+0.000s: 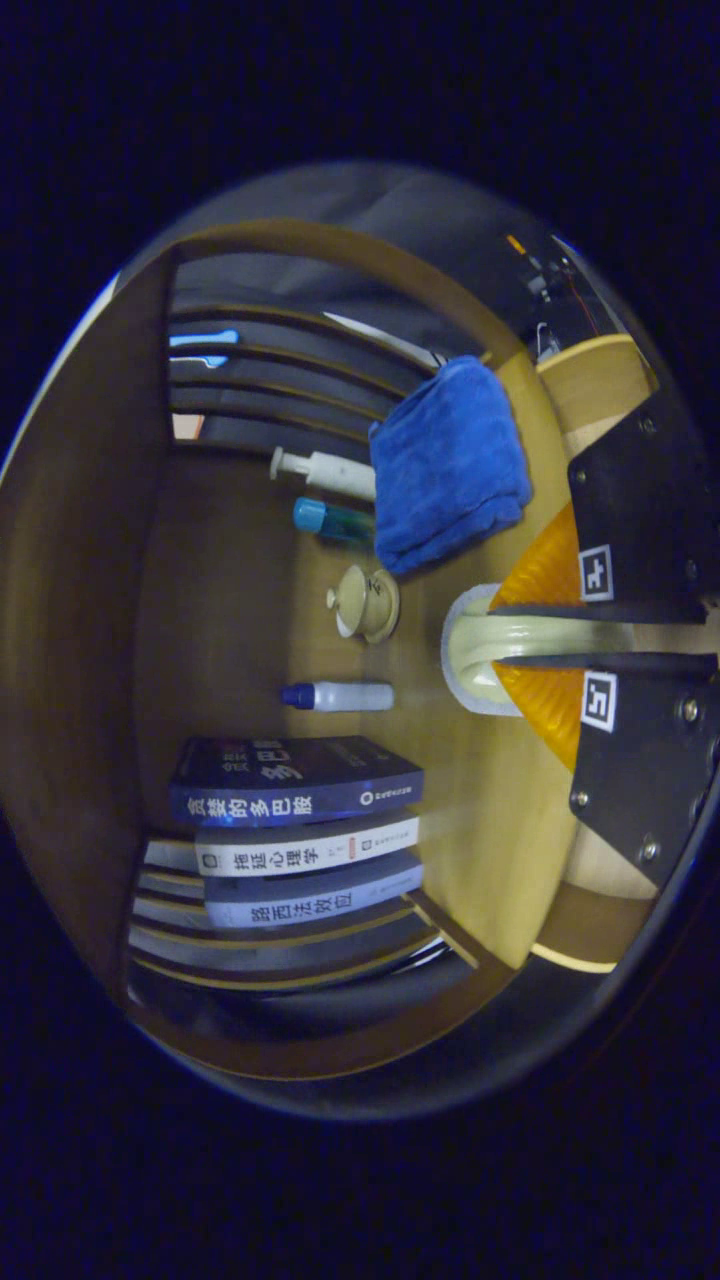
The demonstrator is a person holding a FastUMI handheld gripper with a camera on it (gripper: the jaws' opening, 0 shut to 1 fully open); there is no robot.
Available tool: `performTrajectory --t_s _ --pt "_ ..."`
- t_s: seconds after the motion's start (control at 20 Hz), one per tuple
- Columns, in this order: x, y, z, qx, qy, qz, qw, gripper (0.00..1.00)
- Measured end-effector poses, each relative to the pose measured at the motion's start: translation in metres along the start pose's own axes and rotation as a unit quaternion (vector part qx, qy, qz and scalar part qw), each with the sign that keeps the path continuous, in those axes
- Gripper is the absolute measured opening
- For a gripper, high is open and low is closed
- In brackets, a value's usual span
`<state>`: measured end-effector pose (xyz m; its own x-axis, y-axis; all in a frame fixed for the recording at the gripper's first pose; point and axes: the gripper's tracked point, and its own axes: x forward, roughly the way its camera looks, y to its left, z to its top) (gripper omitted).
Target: Pull open the drawer, take out the items inside it, and place them on the countertop above the cabinet.
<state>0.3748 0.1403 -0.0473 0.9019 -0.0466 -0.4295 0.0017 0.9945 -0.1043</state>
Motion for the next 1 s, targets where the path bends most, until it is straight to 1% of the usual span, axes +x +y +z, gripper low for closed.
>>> performTrajectory --t_s 0.2,0.25,0.35,0.4,0.55,0.65,0.8,1.0 --pt "0.013 -0.008 0.007 0.009 -0.008 0.000 1.000 0.11" --pt "0.018 -0.006 0.009 0.012 -0.013 0.006 1.000 0.16" --pt "0.022 -0.003 0.010 0.012 -0.016 0.016 1.000 0.16" --pt "0.019 -0.002 0.010 0.010 -0.015 0.017 1.000 0.19" --pt "0.011 0.003 0.008 0.001 -0.020 0.023 1.000 0.49" --pt "-0.008 0.005 0.014 -0.003 -0.043 0.026 0.999 0.68" --pt "-0.045 0.007 0.023 -0.002 -0.101 0.032 0.994 0.69" --pt "-0.090 0.002 0.024 0.001 -0.170 0.037 0.985 0.69"
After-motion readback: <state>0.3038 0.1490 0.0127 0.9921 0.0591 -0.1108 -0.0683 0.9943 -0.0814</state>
